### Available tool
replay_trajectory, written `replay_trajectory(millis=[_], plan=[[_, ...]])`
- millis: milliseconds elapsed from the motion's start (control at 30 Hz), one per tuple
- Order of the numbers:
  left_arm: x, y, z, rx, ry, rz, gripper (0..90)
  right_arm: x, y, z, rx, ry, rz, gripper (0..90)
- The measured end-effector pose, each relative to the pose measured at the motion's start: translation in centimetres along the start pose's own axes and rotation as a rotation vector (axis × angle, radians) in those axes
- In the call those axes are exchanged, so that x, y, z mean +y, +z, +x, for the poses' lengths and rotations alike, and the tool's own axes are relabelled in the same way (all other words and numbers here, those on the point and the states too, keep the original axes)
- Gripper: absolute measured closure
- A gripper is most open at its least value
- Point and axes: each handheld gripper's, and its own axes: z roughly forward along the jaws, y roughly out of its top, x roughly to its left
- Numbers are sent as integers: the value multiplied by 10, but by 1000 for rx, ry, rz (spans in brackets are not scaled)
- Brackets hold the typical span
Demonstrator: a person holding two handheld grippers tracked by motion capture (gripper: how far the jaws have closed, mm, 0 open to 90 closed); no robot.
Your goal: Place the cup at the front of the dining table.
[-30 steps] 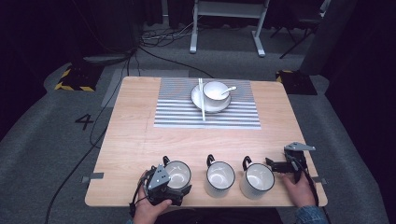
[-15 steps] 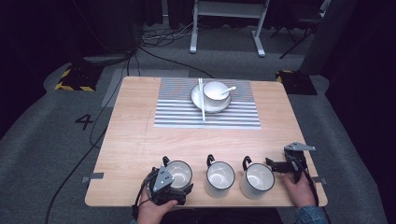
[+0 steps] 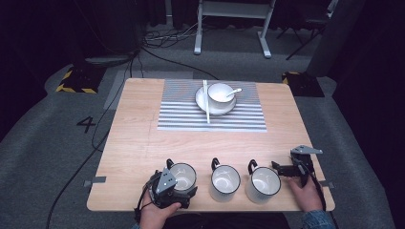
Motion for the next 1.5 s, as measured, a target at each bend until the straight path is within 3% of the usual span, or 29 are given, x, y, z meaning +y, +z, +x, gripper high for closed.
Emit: replay_trajectory(millis=[167, 300, 633, 800, 1033, 1133, 1167, 1300, 1500], plan=[[10, -5, 3, 7, -10, 1, 25, 0, 0, 0, 2, -1, 0, 33], [20, -9, 7, -13, -33, -6, 25, 1, 1, -1, 19, -12, -3, 33], [56, -10, 10, -32, 17, -4, 25, 1, 1, -1, 19, -12, -3, 34], [70, -11, 15, -51, 9, 3, 25, 0, 0, 0, 11, 1, -4, 60], [97, -16, 26, -52, 5, -32, 25, 0, 0, -1, 10, 1, -13, 69], [108, -18, 34, -39, 23, -42, 24, 0, 0, -1, 11, 2, -13, 69], [112, -19, 34, -33, 10, -47, 24, 0, 0, -1, 11, 2, -13, 69], [126, -21, 44, -10, 27, -62, 25, 0, 0, -1, 12, 4, -14, 69], [143, -23, 53, 11, 20, -77, 24, 0, 0, -1, 13, 5, -14, 72]])
